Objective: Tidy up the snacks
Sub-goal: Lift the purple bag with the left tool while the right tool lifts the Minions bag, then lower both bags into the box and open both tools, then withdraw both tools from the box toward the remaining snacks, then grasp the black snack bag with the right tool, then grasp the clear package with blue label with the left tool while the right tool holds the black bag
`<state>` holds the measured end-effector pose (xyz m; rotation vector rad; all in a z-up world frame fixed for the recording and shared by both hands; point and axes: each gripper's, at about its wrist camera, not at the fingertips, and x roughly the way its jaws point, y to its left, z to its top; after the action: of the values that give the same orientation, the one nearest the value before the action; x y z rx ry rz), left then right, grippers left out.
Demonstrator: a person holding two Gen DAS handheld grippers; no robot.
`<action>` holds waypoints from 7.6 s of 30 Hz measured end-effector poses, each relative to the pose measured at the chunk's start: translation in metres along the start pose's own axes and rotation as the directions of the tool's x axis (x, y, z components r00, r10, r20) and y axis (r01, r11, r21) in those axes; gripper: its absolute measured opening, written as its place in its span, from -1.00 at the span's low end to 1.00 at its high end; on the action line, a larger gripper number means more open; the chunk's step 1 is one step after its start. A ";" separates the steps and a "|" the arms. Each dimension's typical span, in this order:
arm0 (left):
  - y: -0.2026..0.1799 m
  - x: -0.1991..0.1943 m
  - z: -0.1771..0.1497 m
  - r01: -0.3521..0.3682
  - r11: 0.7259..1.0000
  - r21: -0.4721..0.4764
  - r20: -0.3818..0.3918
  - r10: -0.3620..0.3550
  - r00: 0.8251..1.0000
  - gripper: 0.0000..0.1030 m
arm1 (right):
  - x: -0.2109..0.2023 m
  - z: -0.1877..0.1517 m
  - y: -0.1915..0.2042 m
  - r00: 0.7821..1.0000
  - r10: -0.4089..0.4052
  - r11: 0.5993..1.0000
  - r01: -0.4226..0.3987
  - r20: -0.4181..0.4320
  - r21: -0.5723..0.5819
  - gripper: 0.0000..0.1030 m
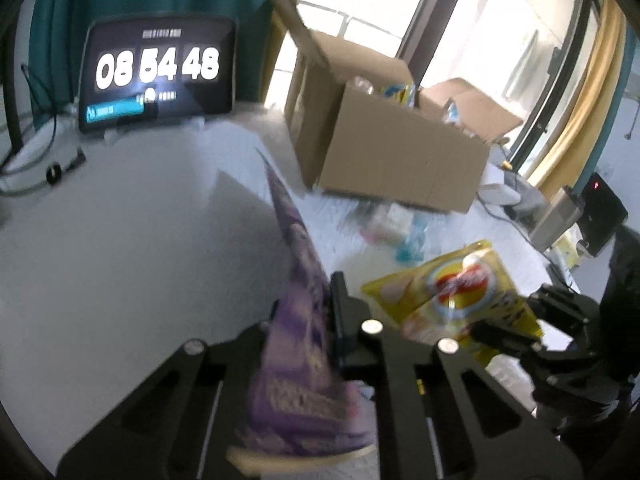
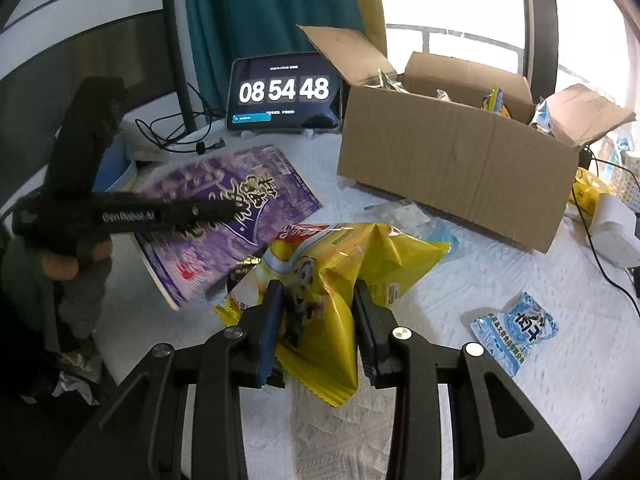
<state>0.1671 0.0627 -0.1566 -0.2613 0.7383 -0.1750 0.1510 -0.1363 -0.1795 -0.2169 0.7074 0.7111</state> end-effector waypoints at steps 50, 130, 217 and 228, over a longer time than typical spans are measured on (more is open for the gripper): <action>-0.118 0.002 0.229 0.000 0.930 0.368 0.358 -0.141 0.923 -0.89 | -0.068 0.171 -0.150 0.872 -0.297 0.950 0.310 0.388 0.032 -0.33; -0.097 0.000 0.170 0.051 0.963 0.264 0.193 -0.104 0.976 0.51 | -0.063 0.130 -0.122 0.959 -0.221 0.973 0.206 0.176 0.100 0.42; -0.089 0.155 0.046 -0.153 0.962 0.224 -0.177 0.195 0.965 0.54 | -0.030 0.012 -0.188 0.994 -0.065 0.960 0.039 0.086 0.278 -0.43; -0.053 0.078 0.021 -0.180 0.952 0.249 -0.192 0.230 0.954 0.54 | -0.032 0.014 -0.173 0.994 -0.056 0.964 0.031 0.090 0.265 -0.43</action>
<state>0.2348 -0.0037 -0.1754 0.0586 0.9511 -0.0893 0.2554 -0.2762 -0.1561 0.0454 0.6950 0.5746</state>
